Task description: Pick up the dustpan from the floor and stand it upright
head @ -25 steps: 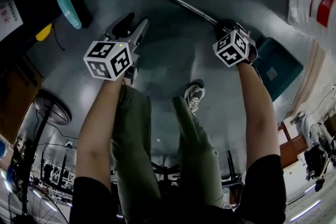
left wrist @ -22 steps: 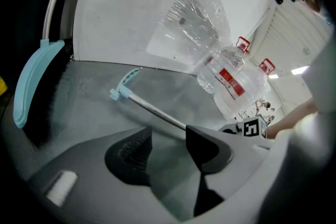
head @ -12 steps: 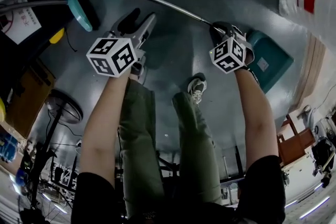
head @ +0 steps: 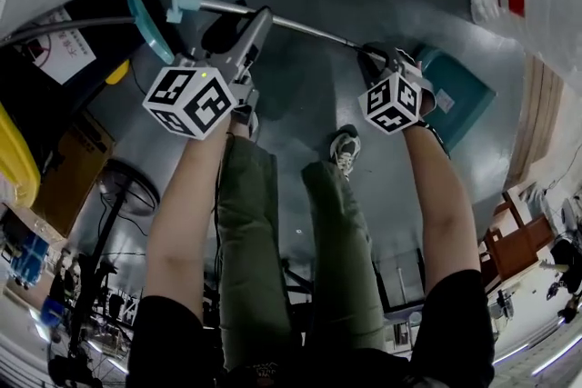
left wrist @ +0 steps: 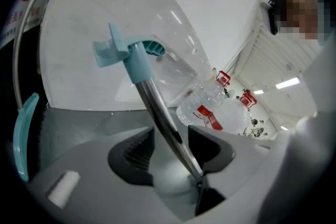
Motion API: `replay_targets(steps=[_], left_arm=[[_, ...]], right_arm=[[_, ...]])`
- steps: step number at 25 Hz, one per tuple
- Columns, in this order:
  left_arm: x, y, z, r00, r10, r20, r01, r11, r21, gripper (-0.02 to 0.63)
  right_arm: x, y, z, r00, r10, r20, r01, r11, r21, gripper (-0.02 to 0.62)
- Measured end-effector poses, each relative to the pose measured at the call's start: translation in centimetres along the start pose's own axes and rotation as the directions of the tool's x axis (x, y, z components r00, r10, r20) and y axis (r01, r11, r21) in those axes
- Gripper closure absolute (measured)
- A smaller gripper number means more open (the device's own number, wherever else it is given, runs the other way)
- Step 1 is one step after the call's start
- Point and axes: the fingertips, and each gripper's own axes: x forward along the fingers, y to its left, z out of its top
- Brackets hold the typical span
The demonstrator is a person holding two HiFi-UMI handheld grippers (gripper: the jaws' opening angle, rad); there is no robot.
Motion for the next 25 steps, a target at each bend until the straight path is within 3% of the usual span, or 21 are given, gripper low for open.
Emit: replay_targets(steps=[3,5,14,19,25], left_arm=[[0.0,-1.5,1.3,1.000,-0.025,-0.005,0.025,0.997,0.069,0.416],[0.2,-2.6,1.9,0.999,-0.051,-0.017,0.052,0.994,0.094,0.423],[-0.3,-7.1,4.5,0.985,-0.170,-0.036,0.173,0.980,0.101,0.456],[-1.1,-9.4,5.9,0.976,-0.214,-0.041,0.218,0.968,0.121,0.462],[-2.2,-11.9,7.8,0.969,-0.239,-0.053,0.245,0.953,0.177,0.465]], right_arm=[[-0.8,-0.2,0.3,1.000,-0.001,-0.001,0.001,1.000,0.011,0.523],[-1.3,-0.6,0.4,1.000,-0.008,-0.003,0.008,1.000,0.024,0.523],[-3.9,-1.5,1.2,0.999,-0.026,-0.033,0.032,0.979,0.199,0.508],[-8.5,-2.4,3.3,0.995,-0.085,0.045,0.067,0.949,0.310,0.506],[-16.3,-3.8,7.0,0.961,-0.219,0.172,0.126,0.892,0.433,0.508]])
